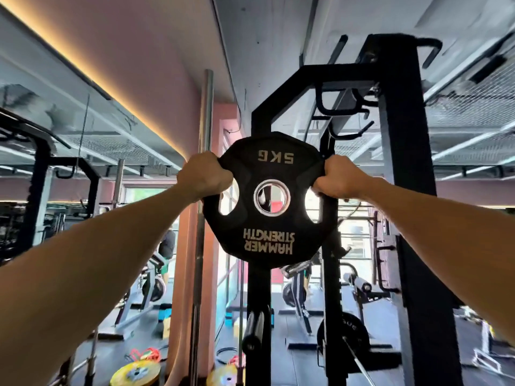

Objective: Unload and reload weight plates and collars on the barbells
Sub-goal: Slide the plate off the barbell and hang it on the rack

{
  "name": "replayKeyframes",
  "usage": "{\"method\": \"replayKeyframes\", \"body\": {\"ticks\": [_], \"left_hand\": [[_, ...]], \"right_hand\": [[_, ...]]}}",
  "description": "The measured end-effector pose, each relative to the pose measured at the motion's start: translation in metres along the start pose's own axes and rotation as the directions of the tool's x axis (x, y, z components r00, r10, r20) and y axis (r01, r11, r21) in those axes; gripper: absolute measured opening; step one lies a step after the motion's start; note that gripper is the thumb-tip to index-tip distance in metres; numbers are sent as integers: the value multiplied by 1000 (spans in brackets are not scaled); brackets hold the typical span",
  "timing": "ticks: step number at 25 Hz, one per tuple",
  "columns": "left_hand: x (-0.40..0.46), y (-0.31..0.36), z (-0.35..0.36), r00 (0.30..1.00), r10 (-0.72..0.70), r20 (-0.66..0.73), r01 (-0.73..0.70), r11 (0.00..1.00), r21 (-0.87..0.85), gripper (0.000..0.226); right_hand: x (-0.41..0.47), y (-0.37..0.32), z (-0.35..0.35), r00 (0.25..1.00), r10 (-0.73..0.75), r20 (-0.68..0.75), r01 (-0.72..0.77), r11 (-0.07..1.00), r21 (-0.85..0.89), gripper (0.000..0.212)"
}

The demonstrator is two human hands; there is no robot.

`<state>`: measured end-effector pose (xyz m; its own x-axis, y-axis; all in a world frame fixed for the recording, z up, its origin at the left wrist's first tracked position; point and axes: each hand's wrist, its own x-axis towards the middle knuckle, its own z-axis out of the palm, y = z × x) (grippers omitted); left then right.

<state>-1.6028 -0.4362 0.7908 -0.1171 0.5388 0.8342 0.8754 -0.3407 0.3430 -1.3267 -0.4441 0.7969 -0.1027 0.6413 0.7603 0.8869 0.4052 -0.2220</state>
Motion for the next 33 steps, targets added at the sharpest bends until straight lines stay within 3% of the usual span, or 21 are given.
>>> {"method": "replayKeyframes", "body": {"ticks": [7,19,33], "left_hand": [[60,-27,46,999,-22,-34,21,999,-41,10],[141,-78,118,998,33,-48,-37,996,-82,14],[222,-124,265,1000,9,-24,-12,994,-112,14]], "right_hand": [[61,12,40,1000,12,-11,-12,1000,23,18],[154,39,107,995,-3,-104,-8,994,-110,20],[243,115,212,995,54,-90,-50,998,39,16]]}}
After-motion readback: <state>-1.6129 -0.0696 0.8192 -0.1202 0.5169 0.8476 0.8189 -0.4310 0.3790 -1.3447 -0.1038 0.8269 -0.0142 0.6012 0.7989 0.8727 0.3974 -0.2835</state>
